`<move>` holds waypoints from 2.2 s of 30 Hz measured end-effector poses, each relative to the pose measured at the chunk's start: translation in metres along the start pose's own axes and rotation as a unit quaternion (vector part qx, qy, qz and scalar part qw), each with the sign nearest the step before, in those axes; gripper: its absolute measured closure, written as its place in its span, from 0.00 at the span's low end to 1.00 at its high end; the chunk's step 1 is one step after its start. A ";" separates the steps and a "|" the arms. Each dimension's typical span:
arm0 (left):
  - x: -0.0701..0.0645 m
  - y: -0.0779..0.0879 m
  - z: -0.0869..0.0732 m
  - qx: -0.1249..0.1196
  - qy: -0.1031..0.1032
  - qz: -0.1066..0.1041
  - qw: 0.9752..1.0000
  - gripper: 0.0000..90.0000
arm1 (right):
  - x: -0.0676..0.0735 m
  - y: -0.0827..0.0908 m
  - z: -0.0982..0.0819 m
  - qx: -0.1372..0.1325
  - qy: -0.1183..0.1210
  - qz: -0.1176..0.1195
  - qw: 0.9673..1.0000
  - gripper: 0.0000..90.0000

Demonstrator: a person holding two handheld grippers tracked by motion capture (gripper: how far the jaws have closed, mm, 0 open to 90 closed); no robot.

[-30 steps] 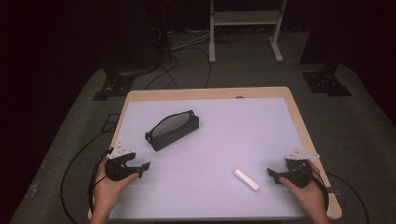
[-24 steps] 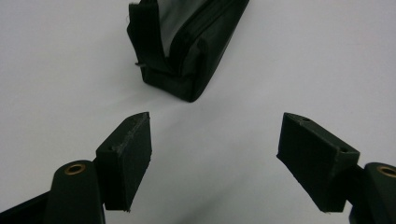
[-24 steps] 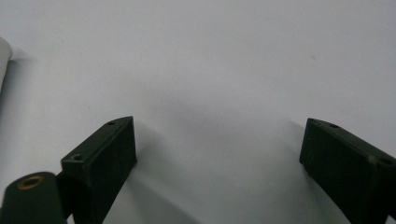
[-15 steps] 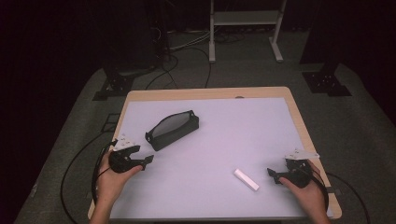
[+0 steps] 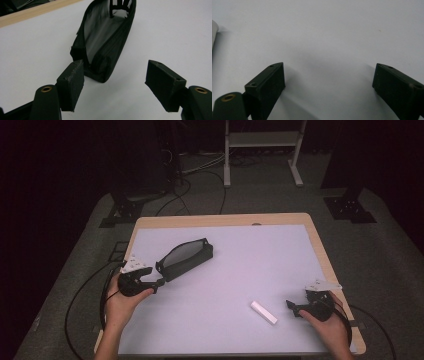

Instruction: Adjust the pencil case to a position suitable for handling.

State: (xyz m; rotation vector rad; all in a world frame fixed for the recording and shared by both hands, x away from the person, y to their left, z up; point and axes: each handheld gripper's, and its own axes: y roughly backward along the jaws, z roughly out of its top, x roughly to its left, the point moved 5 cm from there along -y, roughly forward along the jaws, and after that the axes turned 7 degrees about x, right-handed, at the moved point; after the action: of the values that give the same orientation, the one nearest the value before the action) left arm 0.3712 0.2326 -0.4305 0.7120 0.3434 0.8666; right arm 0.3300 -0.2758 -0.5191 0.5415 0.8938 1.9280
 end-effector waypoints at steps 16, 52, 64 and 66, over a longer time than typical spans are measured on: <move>0.010 -0.011 0.029 -0.013 -0.014 -0.007 1.000 0.40 | 0.000 0.000 0.000 0.000 0.000 0.000 1.000 0.11; 0.041 -0.065 0.070 -0.005 -0.030 -0.005 1.000 0.57 | 0.000 0.000 0.000 0.000 0.001 0.000 1.000 0.11; 0.045 -0.089 0.071 -0.003 -0.032 -0.022 0.999 0.65 | 0.000 0.000 0.000 0.000 0.001 0.000 1.000 0.11; 0.044 -0.092 0.072 -0.002 -0.034 -0.021 0.999 0.67 | 0.000 0.000 0.000 0.000 0.001 0.000 1.000 0.11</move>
State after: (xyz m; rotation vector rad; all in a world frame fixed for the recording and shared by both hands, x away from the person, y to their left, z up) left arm 0.4906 0.1963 -0.4416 0.7275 0.2946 0.8010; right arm 0.3301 -0.2759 -0.5193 0.5396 0.8949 1.9281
